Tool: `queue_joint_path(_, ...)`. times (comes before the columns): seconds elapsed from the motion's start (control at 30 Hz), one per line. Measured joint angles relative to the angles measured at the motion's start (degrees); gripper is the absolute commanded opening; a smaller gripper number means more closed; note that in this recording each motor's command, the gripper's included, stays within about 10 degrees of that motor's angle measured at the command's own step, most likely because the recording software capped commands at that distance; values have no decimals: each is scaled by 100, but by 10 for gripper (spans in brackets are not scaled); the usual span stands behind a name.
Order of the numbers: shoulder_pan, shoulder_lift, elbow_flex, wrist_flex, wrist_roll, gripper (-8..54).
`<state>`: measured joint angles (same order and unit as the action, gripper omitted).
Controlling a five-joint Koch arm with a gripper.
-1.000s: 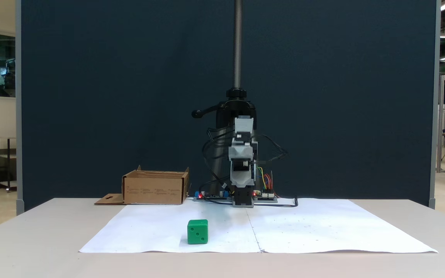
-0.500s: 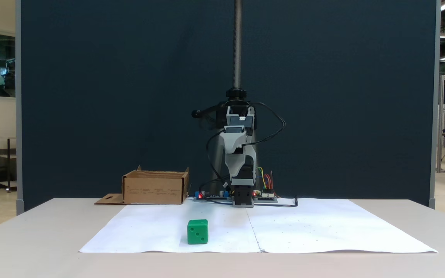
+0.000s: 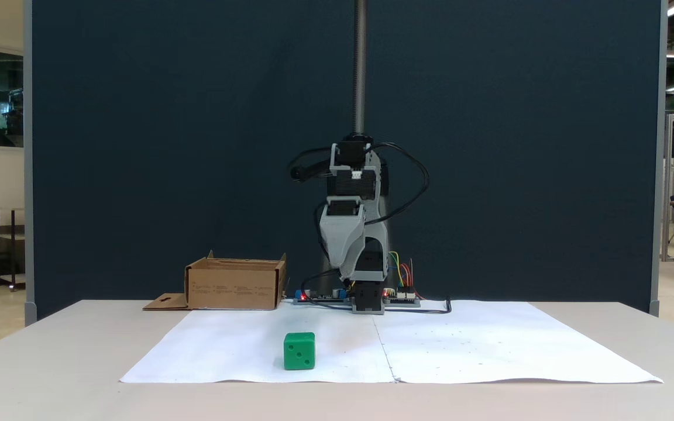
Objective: Grasp a green dice and put it in the bin.
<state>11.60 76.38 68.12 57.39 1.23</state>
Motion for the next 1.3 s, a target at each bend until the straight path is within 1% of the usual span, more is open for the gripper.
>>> queue_joint_path(0.23,325,-1037,-1380,264,-9,392)
queue_joint_path(0.43,501,-1758,-1934,264,-62,393)
queue_joint_path(0.5,545,-1925,-1995,272,-229,393)
queue_joint_path(0.93,738,-2039,-2004,457,-1582,393)
queue_joint_path(1.07,738,-2092,-2101,457,-1696,392)
queue_joint_path(1.17,791,-2294,-2461,457,-1731,392)
queue_joint_path(1.3,817,-2505,-2461,457,-1758,392)
